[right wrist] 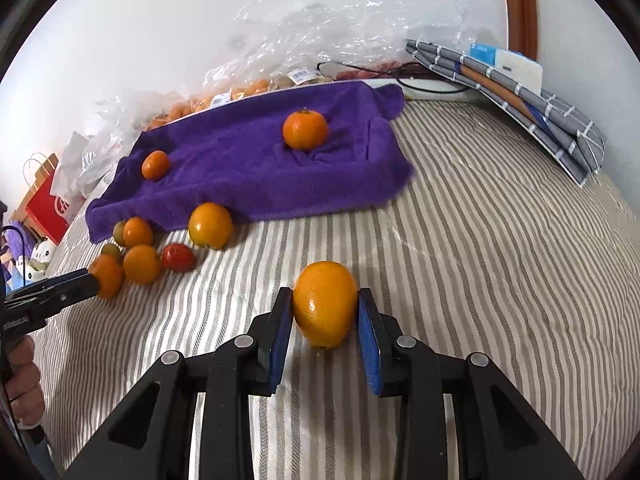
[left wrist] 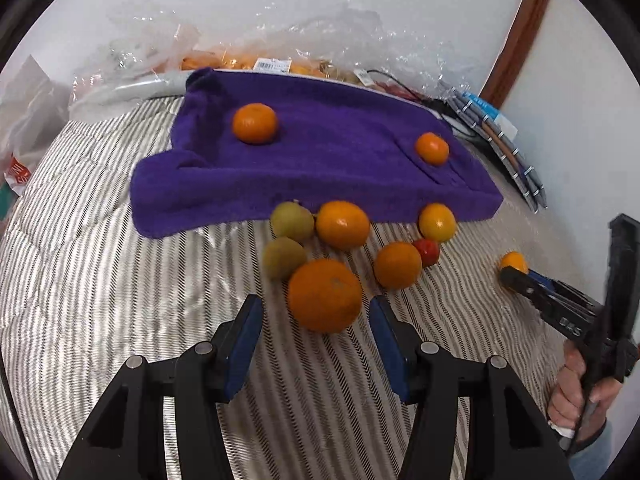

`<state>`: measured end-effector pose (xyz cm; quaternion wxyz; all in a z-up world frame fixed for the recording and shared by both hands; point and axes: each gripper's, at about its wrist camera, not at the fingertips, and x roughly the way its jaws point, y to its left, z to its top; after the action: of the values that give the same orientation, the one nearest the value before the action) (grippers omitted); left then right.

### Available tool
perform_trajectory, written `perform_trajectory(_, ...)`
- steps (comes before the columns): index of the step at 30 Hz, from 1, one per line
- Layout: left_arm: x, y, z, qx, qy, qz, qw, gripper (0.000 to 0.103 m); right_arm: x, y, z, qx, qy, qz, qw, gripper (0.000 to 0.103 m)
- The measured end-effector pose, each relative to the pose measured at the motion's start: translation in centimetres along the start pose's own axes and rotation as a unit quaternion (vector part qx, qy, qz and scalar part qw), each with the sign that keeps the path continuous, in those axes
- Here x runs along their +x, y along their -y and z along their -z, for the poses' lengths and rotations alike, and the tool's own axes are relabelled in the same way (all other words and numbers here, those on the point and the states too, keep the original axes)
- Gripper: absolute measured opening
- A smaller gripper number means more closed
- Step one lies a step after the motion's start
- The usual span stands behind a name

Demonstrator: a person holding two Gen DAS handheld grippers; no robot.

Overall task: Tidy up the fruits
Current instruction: 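Lift the tangerine with the right tool and carry it over the towel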

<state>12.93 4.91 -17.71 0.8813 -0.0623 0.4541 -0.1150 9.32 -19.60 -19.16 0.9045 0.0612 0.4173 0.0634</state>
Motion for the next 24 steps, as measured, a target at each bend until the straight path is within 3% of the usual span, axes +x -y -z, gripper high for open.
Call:
perform_trajectory(10,1.2,1.2,0.0,0.008,0.026,-0.039,0.9989,0.053,-1.4,1.3,0.8,0.023,0.027,-0.011,0.999,0.032)
perform_trajectory(12,1.3,1.2,0.2,0.008,0.037,-0.044,0.9983,0.046,-1.5,1.6,0.8,0.033,0.029,-0.015,0.999,0.032)
perform_trajectory(14,1.1,1.2,0.4,0.006,0.041,-0.031,0.9987,0.038,-1.5,1.7,0.8,0.035,0.03,-0.016,0.999,0.032)
perform_trajectory(24,-0.9,-0.5,1.2,-0.028,0.092,0.052,0.9941,0.038,-2.0,1.0,0.9,0.018,0.045,-0.014,0.999,0.032)
